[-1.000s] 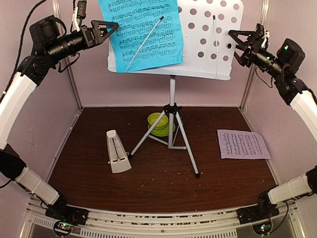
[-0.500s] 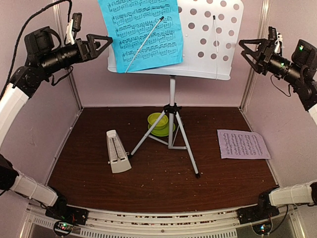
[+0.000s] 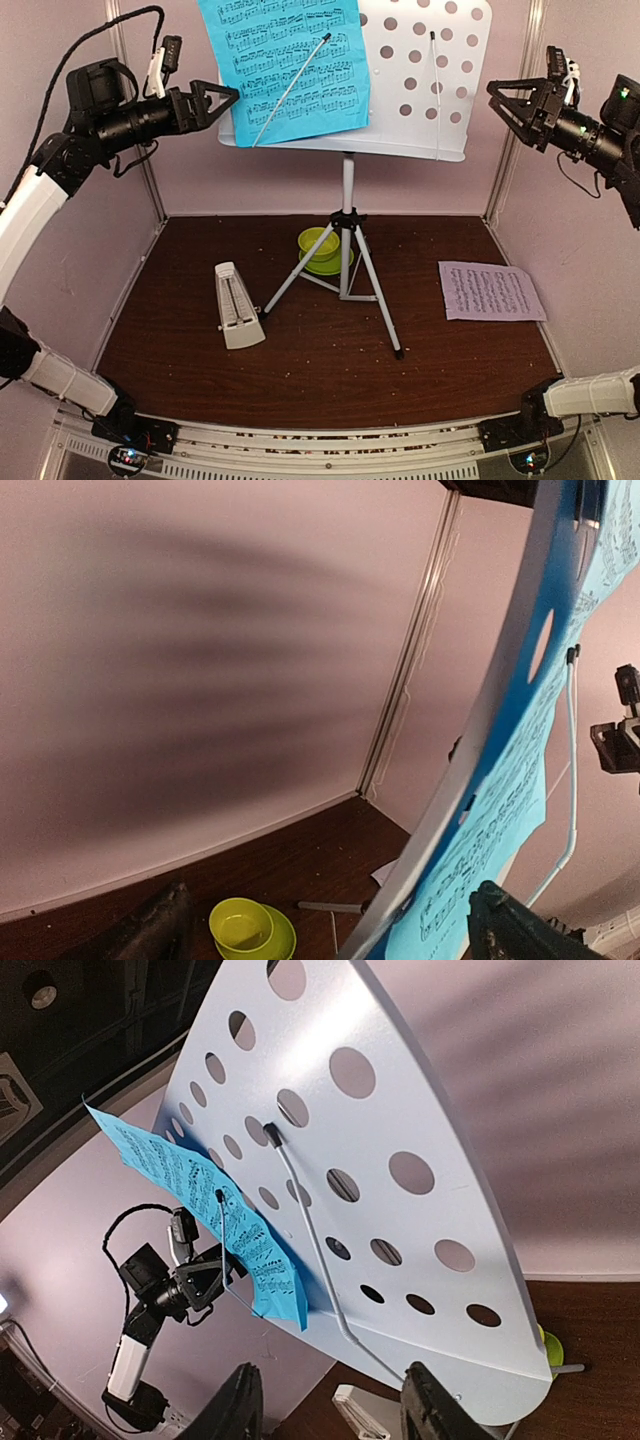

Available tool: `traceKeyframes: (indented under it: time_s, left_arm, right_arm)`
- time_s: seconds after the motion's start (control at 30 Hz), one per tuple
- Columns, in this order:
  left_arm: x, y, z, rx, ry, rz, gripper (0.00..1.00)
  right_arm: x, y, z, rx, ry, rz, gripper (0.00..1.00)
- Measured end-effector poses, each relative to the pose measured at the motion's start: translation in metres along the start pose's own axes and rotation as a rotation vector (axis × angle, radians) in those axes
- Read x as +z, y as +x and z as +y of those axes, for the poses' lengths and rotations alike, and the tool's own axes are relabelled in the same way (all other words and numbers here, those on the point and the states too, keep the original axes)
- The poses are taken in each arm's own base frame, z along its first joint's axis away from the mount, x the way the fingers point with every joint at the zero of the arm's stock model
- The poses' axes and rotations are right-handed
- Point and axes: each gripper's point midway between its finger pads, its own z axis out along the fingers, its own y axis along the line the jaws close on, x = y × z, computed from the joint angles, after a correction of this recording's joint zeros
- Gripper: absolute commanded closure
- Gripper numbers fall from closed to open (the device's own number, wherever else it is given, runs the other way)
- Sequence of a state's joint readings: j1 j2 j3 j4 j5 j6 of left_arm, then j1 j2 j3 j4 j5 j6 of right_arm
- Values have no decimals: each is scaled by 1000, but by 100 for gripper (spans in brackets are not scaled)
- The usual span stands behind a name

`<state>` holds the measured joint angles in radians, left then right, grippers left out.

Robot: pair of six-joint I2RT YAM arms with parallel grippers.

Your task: Set up the instrument practice props

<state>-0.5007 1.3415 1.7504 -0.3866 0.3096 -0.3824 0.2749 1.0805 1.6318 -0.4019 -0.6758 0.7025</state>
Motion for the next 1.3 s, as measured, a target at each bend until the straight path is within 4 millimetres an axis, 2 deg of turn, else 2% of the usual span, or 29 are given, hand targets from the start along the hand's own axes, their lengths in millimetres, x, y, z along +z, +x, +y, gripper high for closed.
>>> traceKeyframes:
  time_s: [0.2,0.43,0.63,1.0,1.3]
  left_arm:
    - [13,17,-6,38,-14,62,2]
    - [14,27,8,66,-92,103,2]
    - [15,20,18,95,-159,113,2]
    - [2,0,26,161,-248,90,2]
    - [-4,-1,29,194,-274,96,2]
  right_arm:
    - [2,4,0,-2,-4,15,53]
    - [15,11,-13,5,15,47,53]
    - [20,14,-19,6,24,61,53]
    - [19,15,-20,-6,27,64,52]
    - [19,15,-20,-6,27,65,49]
